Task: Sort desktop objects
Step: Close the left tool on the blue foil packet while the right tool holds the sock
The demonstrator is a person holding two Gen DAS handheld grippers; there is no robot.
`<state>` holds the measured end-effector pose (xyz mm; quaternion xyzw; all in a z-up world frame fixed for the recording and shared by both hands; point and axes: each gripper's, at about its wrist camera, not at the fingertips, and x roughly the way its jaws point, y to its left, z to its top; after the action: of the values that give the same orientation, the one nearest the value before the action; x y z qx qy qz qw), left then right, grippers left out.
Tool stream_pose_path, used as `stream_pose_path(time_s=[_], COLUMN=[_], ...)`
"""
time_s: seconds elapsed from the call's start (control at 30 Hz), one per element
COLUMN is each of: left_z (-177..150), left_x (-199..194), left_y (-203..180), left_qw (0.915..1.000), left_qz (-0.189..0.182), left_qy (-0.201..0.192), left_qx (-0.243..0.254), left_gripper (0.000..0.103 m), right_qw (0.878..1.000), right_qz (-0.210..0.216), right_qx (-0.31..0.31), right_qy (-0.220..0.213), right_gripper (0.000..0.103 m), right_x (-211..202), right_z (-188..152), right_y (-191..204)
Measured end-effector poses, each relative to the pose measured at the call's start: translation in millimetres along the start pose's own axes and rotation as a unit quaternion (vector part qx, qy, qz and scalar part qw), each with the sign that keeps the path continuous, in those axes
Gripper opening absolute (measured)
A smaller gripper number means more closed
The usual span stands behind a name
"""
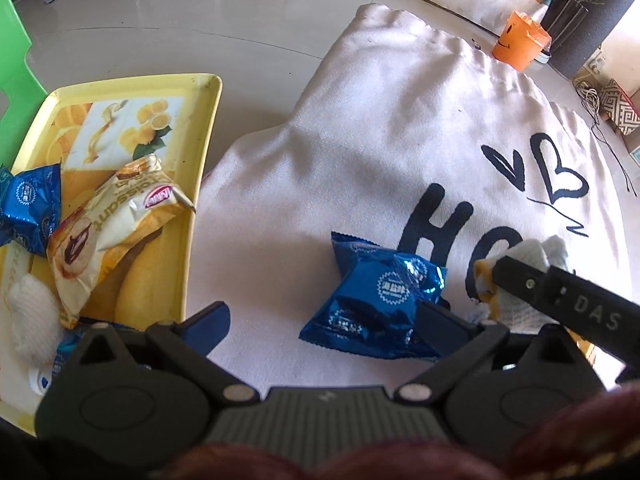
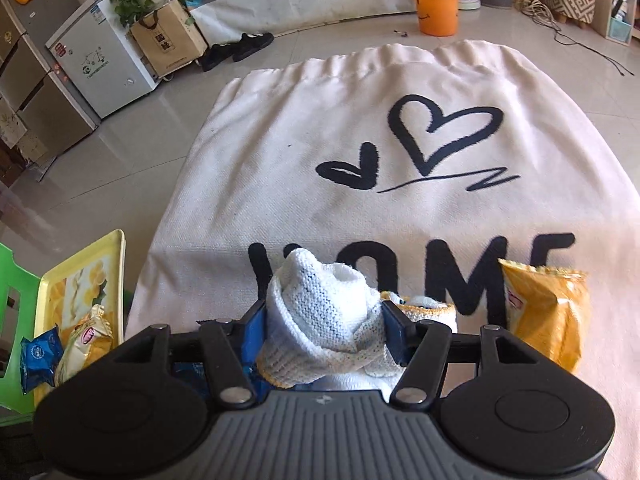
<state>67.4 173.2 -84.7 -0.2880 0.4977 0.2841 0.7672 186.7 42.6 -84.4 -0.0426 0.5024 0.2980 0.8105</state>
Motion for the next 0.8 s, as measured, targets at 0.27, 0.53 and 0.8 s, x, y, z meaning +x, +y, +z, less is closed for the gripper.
stream_pose_path(time_s=[0.27,0.53,0.8], left_z=[-6,2,6], left_x=[7,13,30], left_y=[-13,-9,-15], left_qw=[0.9999,0.9995,0.9994], left_qz=[-0.006,-0.030,-0.030], left_qy=[0.003,-0.009,-0.015], left_qx=[0.014,-0.008,-0.012], left_gripper=[0.102,0.102,0.102], right_qw=[0.995,0.995,0.996], right_qz=[0.006,0.033,0.053], right_qx=[0.100,0.094,0.061], right_qy=[0.008,0.017,0.027], right_gripper=[0.060,0.060,0.060], right_x=[-34,-36,-37], right_z=[-14,-10,-11], right_y=[-42,-47,-42])
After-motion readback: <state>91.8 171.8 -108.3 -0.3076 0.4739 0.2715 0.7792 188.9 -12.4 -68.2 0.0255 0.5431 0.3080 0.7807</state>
